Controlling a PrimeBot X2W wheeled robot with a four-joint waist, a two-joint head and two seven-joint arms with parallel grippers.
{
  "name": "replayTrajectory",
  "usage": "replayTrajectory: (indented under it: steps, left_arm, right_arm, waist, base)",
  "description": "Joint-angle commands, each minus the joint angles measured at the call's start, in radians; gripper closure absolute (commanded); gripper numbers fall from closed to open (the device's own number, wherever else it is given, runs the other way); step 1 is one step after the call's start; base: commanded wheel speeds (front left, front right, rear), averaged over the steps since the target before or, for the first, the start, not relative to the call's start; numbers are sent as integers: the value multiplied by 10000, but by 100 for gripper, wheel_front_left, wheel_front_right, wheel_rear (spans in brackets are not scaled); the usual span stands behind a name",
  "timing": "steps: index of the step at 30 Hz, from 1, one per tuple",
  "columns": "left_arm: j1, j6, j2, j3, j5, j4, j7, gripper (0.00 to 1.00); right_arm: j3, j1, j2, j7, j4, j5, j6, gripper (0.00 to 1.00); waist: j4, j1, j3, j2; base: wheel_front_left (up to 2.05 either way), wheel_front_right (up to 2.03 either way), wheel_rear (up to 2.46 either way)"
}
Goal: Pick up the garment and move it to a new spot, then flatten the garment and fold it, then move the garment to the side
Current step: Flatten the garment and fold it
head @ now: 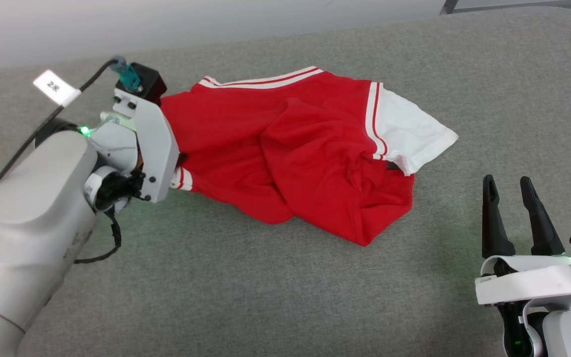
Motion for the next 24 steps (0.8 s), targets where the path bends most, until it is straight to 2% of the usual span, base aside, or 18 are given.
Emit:
replayTrajectory:
  steps: [1,7,11,13,17,19,20,21,22,23,24]
  left_arm:
    - [4,-9,-6,45,-50,-15,-107,100]
    - [287,171,98,519,-531,-167,-492,100]
    - [946,528,579,929,-885,-438,-971,100]
    - [1197,597,680,1004,-968,-509,-1069,100]
    - [2187,1018,937,1597,-1683,-737,-1661,98]
    - [2707,1277,850,2029,-2167,-816,-2149,85]
    - [2957,1398,811,2253,-2341,-836,-2439,69]
    - [3217,1468,764,2414,-2543,-850,-2661,59]
    - [3461,1501,692,2515,-2704,-861,-2820,54]
    - [3673,1519,660,2601,-2798,-882,-2977,30]
    - [3841,1607,661,2709,-2881,-898,-3159,0]
  right_arm:
    - [-33,-57,-1,-48,2,-35,1,0]
    - [7,85,-40,-48,51,-124,1,0]
    - [68,135,-103,-48,84,-157,1,0]
    - [47,160,-131,-50,84,-158,1,0]
    - [61,202,-251,-48,72,-204,1,0]
    - [61,215,-340,-48,71,-219,1,0]
    - [54,220,-387,-48,67,-218,1,0]
    - [45,222,-430,-48,58,-214,1,0]
    - [35,221,-482,-48,44,-222,1,0]
    - [25,217,-531,-48,38,-238,1,0]
    - [26,210,-596,-48,33,-263,1,0]
  waist:
    - [80,0,-33,0]
    - [451,0,-241,0]
    - [681,0,-411,0]
    - [744,0,-454,0]
    - [933,0,-566,0]
    - [1016,0,-631,0]
    - [1050,0,-661,0]
    - [1080,0,-688,0]
    - [1114,0,-712,0]
    - [1142,0,-730,0]
    - [1176,0,-756,0]
  base:
    - [0,0,0]
    - [0,0,0]
    - [0,0,0]
    - [0,0,0]
    - [0,0,0]
    - [0,0,0]
    - [0,0,0]
    - [0,0,0]
    - [0,0,0]
    - [0,0,0]
    - [0,0,0]
